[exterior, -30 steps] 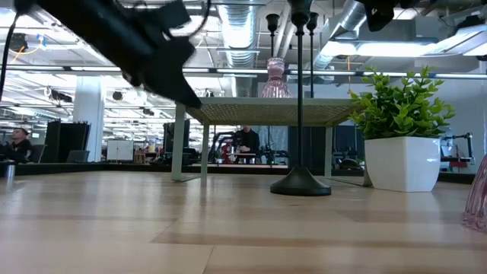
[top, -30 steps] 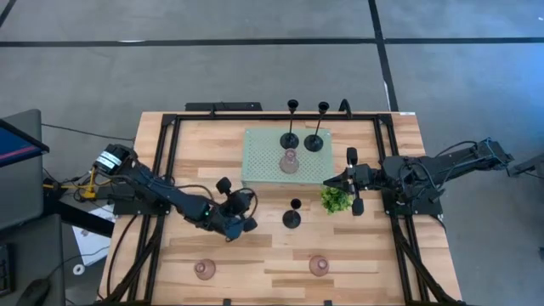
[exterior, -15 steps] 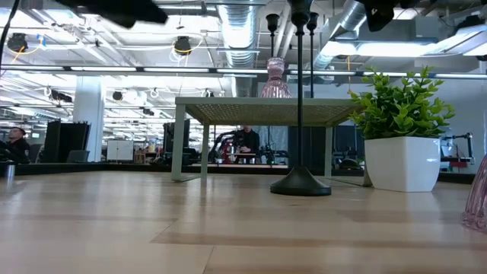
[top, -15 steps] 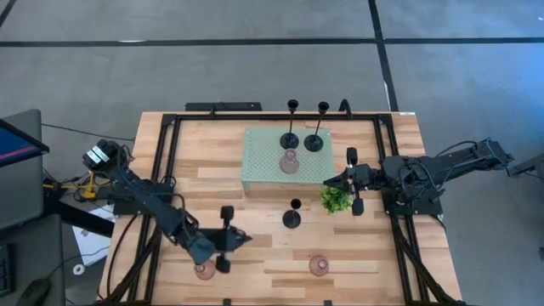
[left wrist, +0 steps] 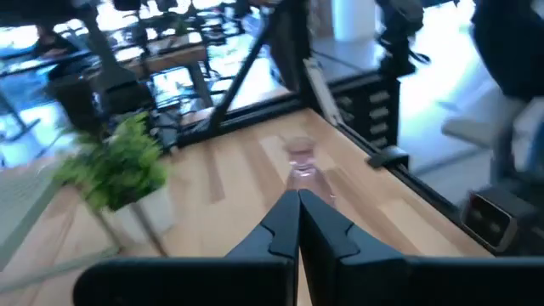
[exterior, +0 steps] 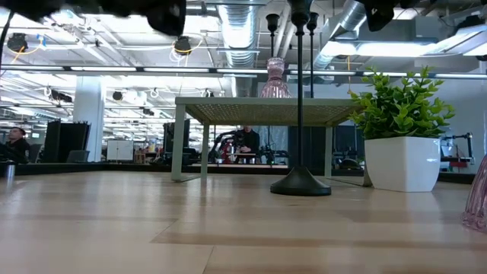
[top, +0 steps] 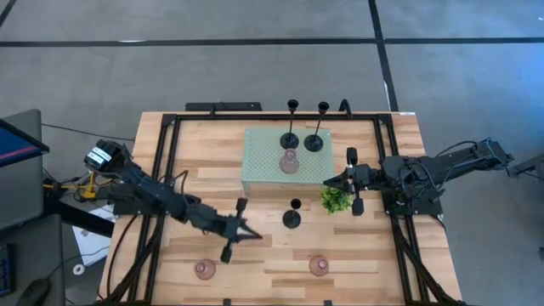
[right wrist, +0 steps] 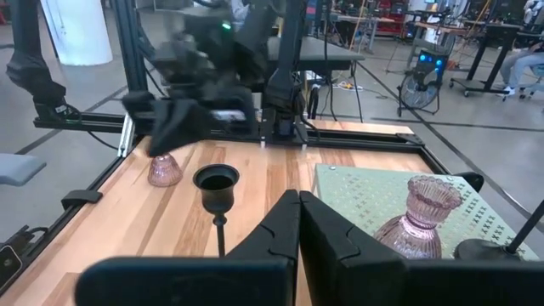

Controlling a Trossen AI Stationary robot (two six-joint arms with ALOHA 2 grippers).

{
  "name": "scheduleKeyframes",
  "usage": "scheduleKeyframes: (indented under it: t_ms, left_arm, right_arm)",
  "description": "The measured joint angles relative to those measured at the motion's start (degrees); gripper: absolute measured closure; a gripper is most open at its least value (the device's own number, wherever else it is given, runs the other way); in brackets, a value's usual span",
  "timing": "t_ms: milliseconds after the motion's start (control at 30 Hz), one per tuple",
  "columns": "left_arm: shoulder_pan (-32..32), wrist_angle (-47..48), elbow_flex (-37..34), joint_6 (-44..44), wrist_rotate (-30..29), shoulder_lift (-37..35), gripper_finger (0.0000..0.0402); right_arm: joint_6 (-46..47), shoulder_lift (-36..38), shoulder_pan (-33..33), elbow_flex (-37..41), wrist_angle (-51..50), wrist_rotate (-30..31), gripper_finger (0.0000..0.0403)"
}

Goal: Pick & Place candle stick holders
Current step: Align the black candle holder on the shelf with the black candle holders

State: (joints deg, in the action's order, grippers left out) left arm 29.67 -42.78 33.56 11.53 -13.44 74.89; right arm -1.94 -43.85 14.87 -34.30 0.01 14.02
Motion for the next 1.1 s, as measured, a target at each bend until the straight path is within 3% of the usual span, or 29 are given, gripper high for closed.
scheduleKeyframes:
  t_ms: [167,800,900,1100]
  left_arm:
    - [-5.1,-8.0,-2.7,-7.2,0.0,2.0,0.0398]
    - [-8.0,-15.6,5.8,-9.0,-0.2,15.2,0.0394]
    - [-7.9,-15.5,6.6,-9.0,-2.1,16.2,0.0391]
    - [-8.1,-15.4,6.7,-9.4,-11.4,16.4,0.0372]
  right_arm:
    - [-0.9,0.0,0.0,0.0,0.1,0.3,0.0403]
    - [-1.0,0.0,-0.5,0.0,0.4,1.1,0.0403]
    - [-1.0,0.0,-0.5,0.0,0.4,1.1,0.0403]
    - [-1.0,0.0,-0.5,0.0,0.4,1.1,0.0403]
